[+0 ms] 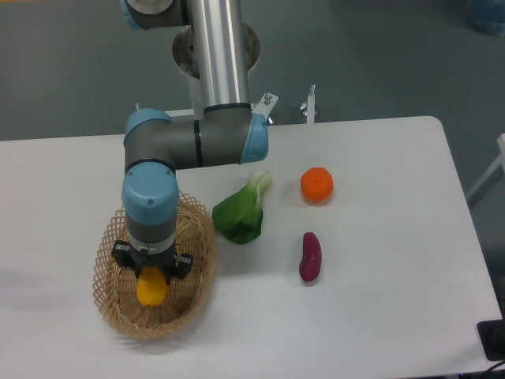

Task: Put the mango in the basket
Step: 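Lower the yellow mango into the wicker basket, then open the gripper to release the mango in the basket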

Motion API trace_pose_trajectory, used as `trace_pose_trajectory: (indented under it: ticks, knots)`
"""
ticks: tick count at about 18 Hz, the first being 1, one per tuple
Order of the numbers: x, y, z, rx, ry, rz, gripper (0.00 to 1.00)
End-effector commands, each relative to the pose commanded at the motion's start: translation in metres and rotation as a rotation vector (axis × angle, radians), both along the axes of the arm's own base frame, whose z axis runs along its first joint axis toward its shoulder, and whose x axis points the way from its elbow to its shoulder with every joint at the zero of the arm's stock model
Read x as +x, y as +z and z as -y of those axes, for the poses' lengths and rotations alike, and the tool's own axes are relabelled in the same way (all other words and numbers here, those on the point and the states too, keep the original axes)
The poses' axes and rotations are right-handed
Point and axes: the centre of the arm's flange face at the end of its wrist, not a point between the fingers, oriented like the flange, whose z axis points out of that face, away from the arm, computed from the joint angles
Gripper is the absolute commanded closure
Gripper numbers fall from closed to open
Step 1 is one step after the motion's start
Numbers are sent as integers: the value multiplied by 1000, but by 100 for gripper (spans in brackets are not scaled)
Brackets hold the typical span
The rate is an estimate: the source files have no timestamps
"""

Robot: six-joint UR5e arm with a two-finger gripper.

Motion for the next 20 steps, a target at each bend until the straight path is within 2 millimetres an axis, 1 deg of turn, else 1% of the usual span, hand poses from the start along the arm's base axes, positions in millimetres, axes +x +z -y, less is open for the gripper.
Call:
trace_pose_trajectory:
  ticks: [2,5,7,8,10,11,12,15,16,17,19,20]
  knots:
    - [1,-8,-1,-12,-1,5,37]
    - [3,-7,-1,-10,-2,6,35]
    - [3,-8,-1,-11,-2,6,31]
    - [3,-7,-1,-10,-3,6,27]
    - [2,-8,-1,-12,-7,3,7]
    - [1,-7,-1,-12,-4,-4,0]
    - [0,-5,-1,-13,-2,-10,0]
    - [-4,11,0,10,-3,-33,0]
    - [-6,25,2,22,-1,-59,0]
    - [-14,35,7,23,12,-85,0]
    - [-44,56,22,39,63,-120,0]
    - [-53,65,26,49,77,-129,0]
